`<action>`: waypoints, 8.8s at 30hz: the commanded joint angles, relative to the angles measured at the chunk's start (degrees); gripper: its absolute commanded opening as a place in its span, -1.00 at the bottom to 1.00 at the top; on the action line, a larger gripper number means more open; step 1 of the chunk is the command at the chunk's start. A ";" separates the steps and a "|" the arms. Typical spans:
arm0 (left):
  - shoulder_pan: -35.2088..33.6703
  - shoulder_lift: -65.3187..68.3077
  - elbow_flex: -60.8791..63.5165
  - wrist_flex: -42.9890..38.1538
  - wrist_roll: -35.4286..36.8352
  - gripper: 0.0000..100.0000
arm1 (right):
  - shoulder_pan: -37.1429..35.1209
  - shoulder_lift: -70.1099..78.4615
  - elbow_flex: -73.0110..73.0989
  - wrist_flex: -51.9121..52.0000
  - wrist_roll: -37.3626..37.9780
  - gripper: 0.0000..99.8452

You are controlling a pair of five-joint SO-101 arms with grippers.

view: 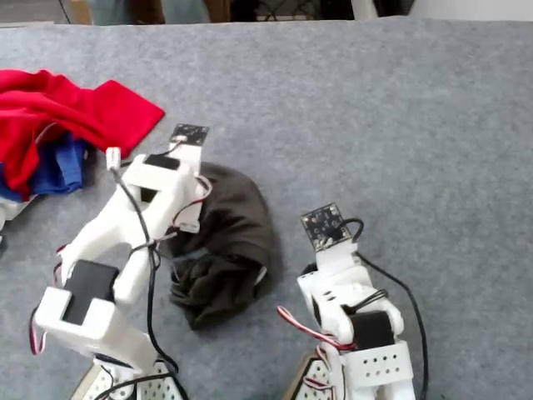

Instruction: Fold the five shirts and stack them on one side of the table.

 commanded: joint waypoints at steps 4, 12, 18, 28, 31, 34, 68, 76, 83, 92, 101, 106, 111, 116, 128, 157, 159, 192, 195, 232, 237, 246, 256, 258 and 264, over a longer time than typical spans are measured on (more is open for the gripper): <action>-4.70 -11.34 3.91 1.05 -0.44 -0.94 | 0.35 -0.31 -0.13 0.09 -0.18 -0.97; -15.87 -25.32 5.58 1.05 -0.09 -0.94 | 0.35 -0.31 -0.13 0.09 -0.18 -0.97; -24.04 -27.78 5.23 1.14 -1.05 -0.94 | 0.35 -0.31 -0.13 0.09 -0.18 -0.97; -25.80 -27.87 4.35 3.52 -3.34 -0.94 | 0.35 -0.31 -0.13 0.09 -0.18 -0.97; -25.45 -27.87 4.35 4.66 -3.25 -0.94 | 0.35 -0.31 -0.13 0.09 -0.18 -0.97; -28.09 -30.07 3.47 6.95 -1.67 -0.94 | 0.35 -0.31 -0.13 0.09 -0.18 -0.97; -52.09 -48.00 22.55 0.09 -9.32 -0.52 | -15.12 -0.40 -0.22 -1.05 -0.18 -0.97; -51.74 -47.47 33.98 -8.44 -9.76 -0.52 | -11.69 1.54 -9.01 -18.29 3.34 -0.76; -52.35 -48.09 42.59 -14.95 -9.85 -0.52 | -12.31 19.65 -25.54 -16.79 3.08 -0.65; -52.26 -48.09 42.51 -15.30 -9.76 -0.52 | -31.47 56.48 -57.27 -2.29 -6.77 -0.65; -52.26 -48.09 42.59 -15.30 -9.85 -0.52 | -39.38 81.89 -66.95 -4.31 -8.18 -0.65; -52.26 -48.09 42.59 -15.30 -9.93 -0.52 | -38.42 94.29 -67.03 -13.89 -8.18 -0.66; -52.26 -48.09 42.68 -15.30 -10.02 -0.52 | -32.97 100.62 -68.35 -17.85 -8.18 -0.88; -52.26 -48.09 42.68 -15.03 -10.02 -0.52 | -23.91 100.79 -70.73 -17.67 -7.91 -0.98; -51.74 -48.09 41.80 -14.95 -10.11 -0.52 | 1.67 88.75 -71.87 -5.63 -1.14 -0.97; -29.41 -47.47 33.71 -8.00 -7.12 -0.52 | 39.03 73.36 -65.63 -2.02 51.52 -0.39; -29.32 -47.47 36.18 -10.02 -6.86 -0.52 | 34.81 69.85 -69.76 -3.08 51.60 -0.47; -29.14 -48.00 42.15 -14.95 -7.12 -0.52 | -5.80 165.32 -172.26 24.62 46.51 -0.55; -29.05 -48.00 42.15 -14.95 -7.21 -0.52 | -5.71 173.76 -181.05 27.34 46.51 -0.55; -29.05 -48.00 42.15 -15.03 -7.21 -0.52 | -8.09 155.47 -148.26 19.52 50.02 -0.55; -29.05 -48.00 42.15 -15.03 -7.21 -0.52 | -7.82 162.07 -153.36 19.78 49.93 -0.55; -29.05 -48.00 42.15 -15.03 -7.21 -0.52 | -7.56 169.89 -169.71 25.76 49.85 -0.91; -29.05 -48.00 42.07 -14.95 -7.21 -0.52 | -4.84 165.49 -193.36 30.51 38.68 -0.97; -29.05 -48.00 42.07 -14.77 -7.21 -0.52 | -4.40 160.13 -192.92 30.42 35.25 -0.97; -28.97 -48.09 40.57 -13.71 -7.21 -0.52 | -0.79 139.74 -192.57 26.29 27.60 -0.97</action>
